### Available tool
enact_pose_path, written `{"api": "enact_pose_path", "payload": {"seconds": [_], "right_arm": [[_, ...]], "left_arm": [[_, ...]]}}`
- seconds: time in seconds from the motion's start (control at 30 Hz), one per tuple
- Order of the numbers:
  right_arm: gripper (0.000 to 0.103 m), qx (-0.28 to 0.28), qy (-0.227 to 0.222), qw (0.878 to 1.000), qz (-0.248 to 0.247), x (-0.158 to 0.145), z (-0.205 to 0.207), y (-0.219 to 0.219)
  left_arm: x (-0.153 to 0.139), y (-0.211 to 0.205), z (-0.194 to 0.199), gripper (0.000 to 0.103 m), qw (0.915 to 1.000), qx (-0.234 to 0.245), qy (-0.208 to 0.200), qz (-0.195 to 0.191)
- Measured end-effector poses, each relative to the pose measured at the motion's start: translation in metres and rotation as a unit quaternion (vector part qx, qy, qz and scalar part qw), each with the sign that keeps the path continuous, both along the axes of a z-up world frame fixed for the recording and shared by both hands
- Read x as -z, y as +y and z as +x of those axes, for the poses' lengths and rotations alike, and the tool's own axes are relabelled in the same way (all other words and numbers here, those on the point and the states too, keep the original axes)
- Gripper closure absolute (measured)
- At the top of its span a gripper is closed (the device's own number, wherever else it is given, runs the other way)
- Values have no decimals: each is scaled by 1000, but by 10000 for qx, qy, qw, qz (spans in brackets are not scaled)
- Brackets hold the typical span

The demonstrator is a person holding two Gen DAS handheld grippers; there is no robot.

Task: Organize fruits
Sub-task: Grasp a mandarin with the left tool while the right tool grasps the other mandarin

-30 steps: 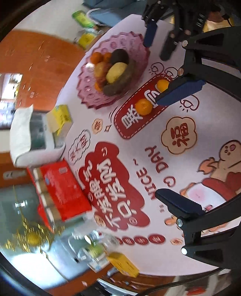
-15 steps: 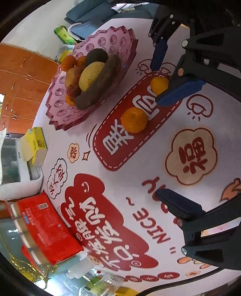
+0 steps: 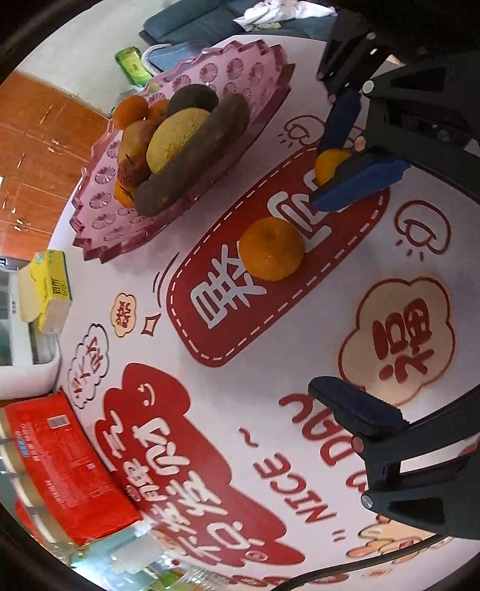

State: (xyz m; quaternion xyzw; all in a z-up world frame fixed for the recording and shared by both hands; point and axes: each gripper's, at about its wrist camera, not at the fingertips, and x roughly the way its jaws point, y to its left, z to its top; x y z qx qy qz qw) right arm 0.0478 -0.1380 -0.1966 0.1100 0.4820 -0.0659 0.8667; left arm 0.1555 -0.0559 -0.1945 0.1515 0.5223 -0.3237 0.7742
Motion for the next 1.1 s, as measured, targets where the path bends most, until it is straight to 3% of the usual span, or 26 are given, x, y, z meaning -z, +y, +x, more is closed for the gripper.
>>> {"api": "enact_pose_path", "payload": {"seconds": [0.23,0.43,0.53,0.67,0.87,1.1], "right_arm": [[70,268,164,9995,106,-2,-22,-21],[70,484,233,9984,153,-2,-36,-40],[70,531,239,9982,157,-3,-40,-47],[70,521,237,9982,156,-4,-44,-51],[70,389,223,9989,158,-8,-50,-49],[71,174,122,9997,138,-23,-58,-39]], "left_arm": [[8,-16,5,14,9995,-285,39,-103],[14,-31,6,27,9991,-420,-31,-56],[15,-37,6,37,9992,-399,-76,-38],[16,-42,4,64,9994,-298,60,-146],[12,-39,-9,64,9996,-264,51,-67],[-9,-2,-37,65,9990,-407,152,-69]]}}
